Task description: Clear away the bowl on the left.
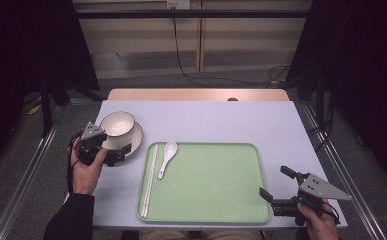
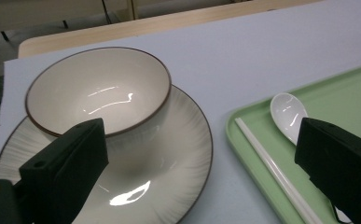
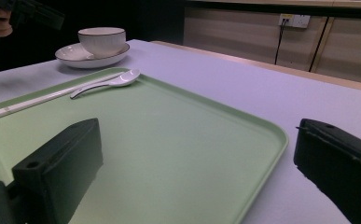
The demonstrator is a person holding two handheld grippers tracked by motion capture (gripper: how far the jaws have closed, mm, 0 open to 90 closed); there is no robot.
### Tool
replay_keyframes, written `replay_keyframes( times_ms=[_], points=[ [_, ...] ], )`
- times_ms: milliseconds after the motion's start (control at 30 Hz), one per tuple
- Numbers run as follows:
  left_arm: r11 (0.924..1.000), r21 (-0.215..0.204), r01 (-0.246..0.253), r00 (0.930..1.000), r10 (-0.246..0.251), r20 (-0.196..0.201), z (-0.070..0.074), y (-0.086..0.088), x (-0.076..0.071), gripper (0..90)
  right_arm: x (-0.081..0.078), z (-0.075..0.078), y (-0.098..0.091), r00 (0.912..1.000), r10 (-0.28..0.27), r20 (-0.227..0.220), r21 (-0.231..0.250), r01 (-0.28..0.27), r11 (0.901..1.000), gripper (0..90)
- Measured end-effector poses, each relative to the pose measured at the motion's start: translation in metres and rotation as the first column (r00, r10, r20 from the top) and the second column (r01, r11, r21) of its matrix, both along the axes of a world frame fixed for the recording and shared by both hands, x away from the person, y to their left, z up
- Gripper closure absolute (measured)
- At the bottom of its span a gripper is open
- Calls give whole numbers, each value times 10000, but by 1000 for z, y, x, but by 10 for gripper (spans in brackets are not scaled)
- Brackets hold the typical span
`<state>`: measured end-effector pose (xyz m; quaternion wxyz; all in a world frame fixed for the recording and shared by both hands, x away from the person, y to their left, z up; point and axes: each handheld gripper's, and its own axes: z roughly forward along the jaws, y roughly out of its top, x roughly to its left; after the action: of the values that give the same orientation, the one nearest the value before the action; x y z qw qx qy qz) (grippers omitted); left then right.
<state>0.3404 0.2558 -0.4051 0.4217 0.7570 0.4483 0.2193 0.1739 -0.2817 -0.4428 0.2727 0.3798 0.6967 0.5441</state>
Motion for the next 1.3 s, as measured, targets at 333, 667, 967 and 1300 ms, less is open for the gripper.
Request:
replay_keyframes(
  times_ms=[333, 667, 967, 1300],
  points=[
    [9980, 150, -618, 9978, 622, -236, -8, 15, 24, 40, 0, -1, 0, 10000, 12, -39, -51, -12, 10000, 7],
    [9935, 619, -956, 9942, 983, -429, 2, 25, 44, 41, 0, -2, 0, 10000, -39, -62, -21, 39, 10000, 7],
    [9822, 1049, -1561, 9801, 1672, -1066, -10, 36, 75, 59, 0, -2, 0, 9999, 60, -95, -107, -61, 9999, 7],
    [9788, 888, -1845, 9555, 1998, -2168, -32, 38, 96, 111, 0, -2, 0, 9999, 97, -118, -111, -99, 9999, 9]
  ],
)
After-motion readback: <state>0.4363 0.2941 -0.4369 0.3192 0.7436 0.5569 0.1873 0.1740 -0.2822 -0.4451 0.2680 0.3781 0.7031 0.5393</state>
